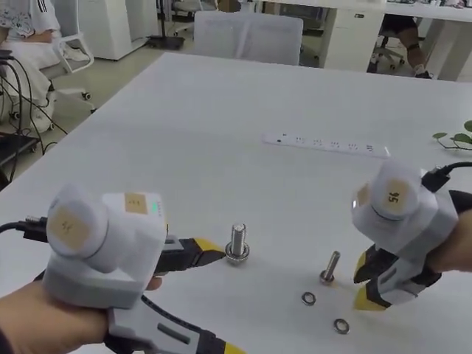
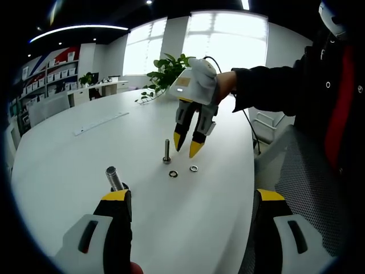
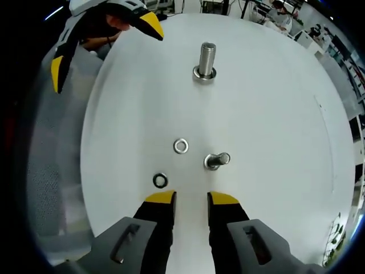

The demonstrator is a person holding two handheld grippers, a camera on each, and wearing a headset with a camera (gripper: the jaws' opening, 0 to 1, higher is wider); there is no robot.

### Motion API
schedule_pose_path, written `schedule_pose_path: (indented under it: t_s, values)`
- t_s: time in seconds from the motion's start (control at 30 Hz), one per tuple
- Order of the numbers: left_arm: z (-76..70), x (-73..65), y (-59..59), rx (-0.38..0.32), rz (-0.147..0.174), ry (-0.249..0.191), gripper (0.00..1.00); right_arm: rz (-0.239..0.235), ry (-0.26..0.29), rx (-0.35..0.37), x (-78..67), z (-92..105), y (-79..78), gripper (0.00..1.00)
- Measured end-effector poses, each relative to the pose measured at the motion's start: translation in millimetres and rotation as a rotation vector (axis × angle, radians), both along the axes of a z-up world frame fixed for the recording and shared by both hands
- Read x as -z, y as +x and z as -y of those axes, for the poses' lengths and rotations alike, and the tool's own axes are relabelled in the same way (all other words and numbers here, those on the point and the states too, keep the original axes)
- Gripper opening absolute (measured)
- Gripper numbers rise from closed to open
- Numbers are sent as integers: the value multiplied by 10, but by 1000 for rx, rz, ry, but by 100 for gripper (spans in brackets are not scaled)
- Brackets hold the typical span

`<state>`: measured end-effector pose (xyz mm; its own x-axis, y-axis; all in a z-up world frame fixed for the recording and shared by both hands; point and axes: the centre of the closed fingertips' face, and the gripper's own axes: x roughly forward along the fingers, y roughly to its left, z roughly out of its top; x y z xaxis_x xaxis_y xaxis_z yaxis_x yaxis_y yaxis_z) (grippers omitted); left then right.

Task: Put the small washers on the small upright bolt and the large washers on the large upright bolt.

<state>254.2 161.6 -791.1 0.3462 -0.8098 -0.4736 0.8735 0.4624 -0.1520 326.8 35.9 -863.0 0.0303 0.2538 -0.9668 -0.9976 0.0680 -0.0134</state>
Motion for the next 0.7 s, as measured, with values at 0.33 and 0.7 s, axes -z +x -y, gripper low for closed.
schedule_pose_path:
  t_s: [0.33, 0.7]
  values:
    - [9, -20, -3, 1, 6, -3, 89, -12, 33, -24, -22, -225, -175, 23]
    - [8, -49, -14, 1, 14, -8, 88, 1, 77, -26, 45, -496, -203, 23]
